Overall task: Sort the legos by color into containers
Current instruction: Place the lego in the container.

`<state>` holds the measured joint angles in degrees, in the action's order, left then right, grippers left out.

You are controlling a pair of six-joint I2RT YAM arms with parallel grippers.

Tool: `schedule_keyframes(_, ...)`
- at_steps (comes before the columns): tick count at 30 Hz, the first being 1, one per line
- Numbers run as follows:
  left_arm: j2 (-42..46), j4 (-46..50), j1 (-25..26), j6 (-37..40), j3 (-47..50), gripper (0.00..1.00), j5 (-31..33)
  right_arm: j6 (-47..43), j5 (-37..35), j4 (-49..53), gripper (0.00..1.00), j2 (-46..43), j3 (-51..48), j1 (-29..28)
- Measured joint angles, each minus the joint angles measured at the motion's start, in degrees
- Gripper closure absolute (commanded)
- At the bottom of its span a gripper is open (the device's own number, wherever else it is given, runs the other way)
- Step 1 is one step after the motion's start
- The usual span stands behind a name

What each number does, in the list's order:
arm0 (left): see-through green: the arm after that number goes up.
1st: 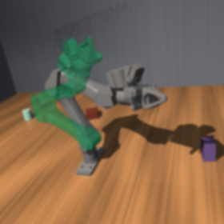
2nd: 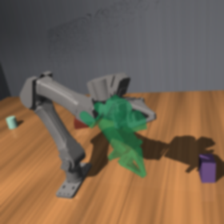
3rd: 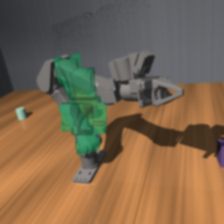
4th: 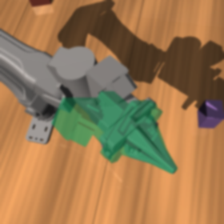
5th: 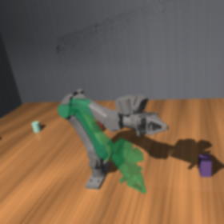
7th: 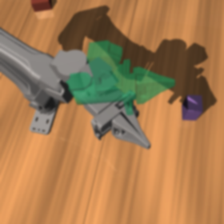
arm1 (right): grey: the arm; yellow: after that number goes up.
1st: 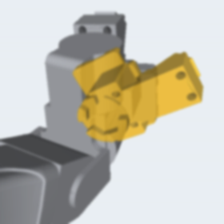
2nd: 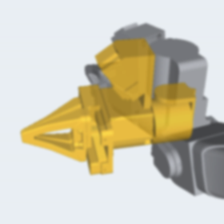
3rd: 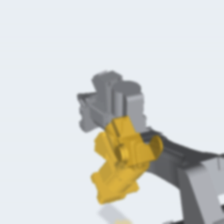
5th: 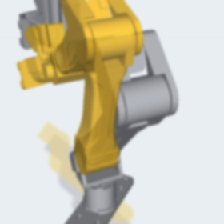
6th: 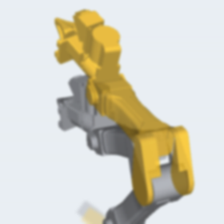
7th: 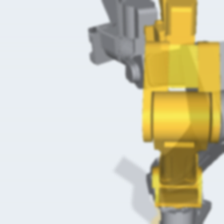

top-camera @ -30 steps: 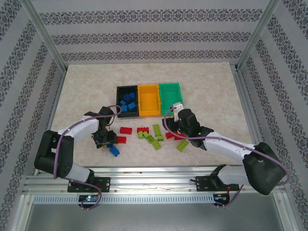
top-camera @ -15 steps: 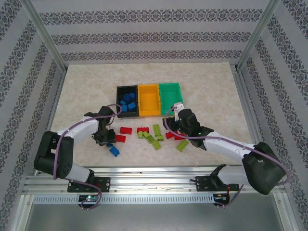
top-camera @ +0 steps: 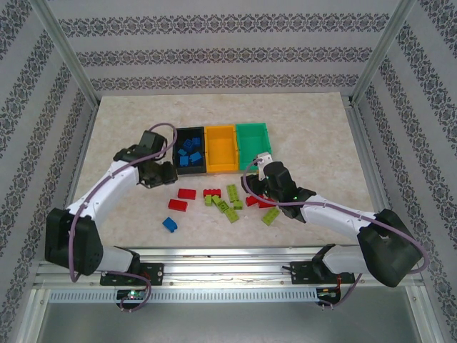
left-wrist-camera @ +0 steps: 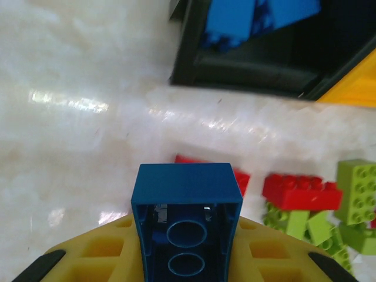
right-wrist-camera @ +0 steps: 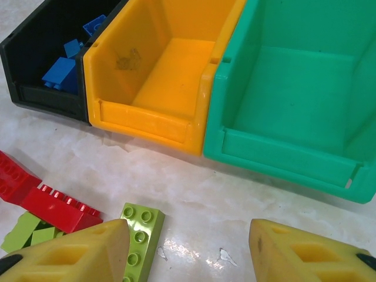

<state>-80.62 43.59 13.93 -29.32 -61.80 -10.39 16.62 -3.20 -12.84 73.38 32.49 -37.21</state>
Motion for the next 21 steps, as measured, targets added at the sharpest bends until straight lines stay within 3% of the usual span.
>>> schedule_keyframes(10,-22.62,-0.66,0.00,4.42,-23.28,0.71,-0.28,0.17,0.90,-0.33,0.43,0.28,0.00,0.37)
schedule_keyframes(17,-30.08,-0.57,0.55,6.38,-30.64,0.44,-0.20,0.42,1.14,-0.33,0.43,0.52,0.00,0.37)
schedule_keyframes(21,-29.79,-0.33,1.70,6.54,-30.53,0.40,0.83,0.85,1.36,-0.31,0.43,0.66,0.00,0.37)
